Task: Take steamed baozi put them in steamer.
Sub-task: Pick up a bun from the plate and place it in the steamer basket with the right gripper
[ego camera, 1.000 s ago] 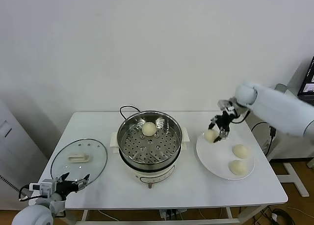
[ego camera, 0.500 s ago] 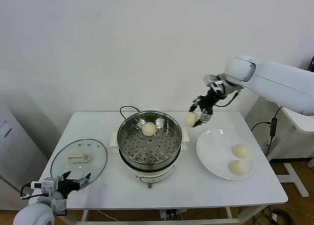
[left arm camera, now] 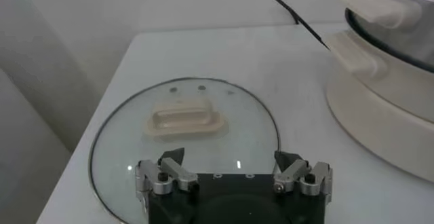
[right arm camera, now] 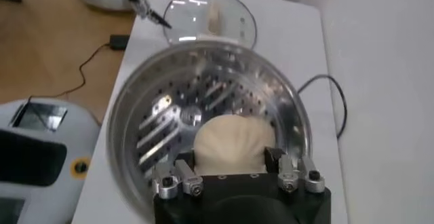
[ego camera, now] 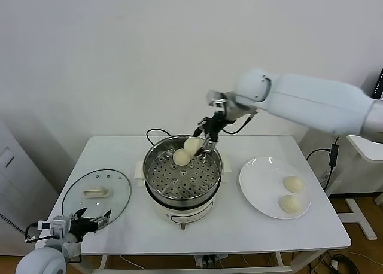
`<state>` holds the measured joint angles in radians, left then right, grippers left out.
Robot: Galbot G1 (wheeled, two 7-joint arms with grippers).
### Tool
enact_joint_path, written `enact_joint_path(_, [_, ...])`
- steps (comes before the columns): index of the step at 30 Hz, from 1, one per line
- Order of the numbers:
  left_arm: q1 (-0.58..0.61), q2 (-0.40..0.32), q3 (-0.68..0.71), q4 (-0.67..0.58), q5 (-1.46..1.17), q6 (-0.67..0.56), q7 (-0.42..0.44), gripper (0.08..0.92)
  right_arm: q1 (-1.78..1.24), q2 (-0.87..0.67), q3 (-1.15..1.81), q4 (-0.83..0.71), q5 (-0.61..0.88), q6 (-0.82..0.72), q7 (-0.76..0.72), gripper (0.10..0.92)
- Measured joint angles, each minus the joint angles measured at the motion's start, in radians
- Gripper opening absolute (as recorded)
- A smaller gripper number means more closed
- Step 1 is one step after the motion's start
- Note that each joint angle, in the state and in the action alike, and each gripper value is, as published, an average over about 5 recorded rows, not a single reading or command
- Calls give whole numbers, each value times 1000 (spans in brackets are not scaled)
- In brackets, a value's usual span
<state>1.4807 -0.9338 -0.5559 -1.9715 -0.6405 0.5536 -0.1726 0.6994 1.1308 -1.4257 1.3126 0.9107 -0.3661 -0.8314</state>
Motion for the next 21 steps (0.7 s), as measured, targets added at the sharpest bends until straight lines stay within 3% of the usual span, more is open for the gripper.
enact_joint_path(21, [25, -2, -17, -11, -1, -6, 0, 823, -170, 176, 22, -85, -28, -88, 154, 619])
